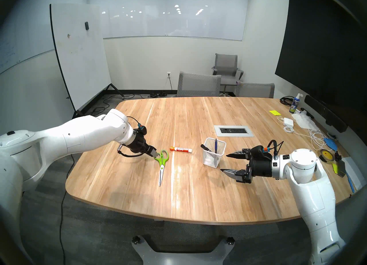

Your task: Place the pen, the marker, and the scissors into the pen holder

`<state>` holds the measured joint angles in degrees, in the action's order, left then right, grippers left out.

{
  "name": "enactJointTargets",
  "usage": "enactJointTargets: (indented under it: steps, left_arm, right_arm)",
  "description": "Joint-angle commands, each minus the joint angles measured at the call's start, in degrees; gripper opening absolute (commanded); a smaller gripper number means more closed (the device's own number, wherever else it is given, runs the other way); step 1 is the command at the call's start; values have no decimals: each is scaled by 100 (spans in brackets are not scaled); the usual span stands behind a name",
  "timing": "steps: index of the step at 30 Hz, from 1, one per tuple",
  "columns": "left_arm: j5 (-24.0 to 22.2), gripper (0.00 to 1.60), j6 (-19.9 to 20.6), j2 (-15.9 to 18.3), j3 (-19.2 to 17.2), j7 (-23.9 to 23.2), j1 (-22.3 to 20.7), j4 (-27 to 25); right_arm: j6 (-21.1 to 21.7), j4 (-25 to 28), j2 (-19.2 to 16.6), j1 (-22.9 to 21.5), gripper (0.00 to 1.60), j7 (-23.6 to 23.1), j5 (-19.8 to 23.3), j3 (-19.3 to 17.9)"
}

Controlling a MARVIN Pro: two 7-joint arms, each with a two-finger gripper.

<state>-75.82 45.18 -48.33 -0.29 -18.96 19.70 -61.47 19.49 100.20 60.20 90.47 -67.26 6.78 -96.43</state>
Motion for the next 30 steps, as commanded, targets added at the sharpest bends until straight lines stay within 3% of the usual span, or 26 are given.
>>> enactJointTargets:
  steps: [1, 16, 30]
  left_arm:
    - [88, 160, 65, -373, -24, -74, -210, 260]
    - [352, 160, 207, -738, 11, -306, -295, 736]
    - [713, 160, 561, -1101, 304, -589, -408, 1234]
  right_arm:
    - [10, 86, 6, -56, 160, -3, 23, -15]
    - [11, 86, 9, -56, 160, -5, 20, -17]
    - [13, 88, 11, -56, 160, -7, 17, -19]
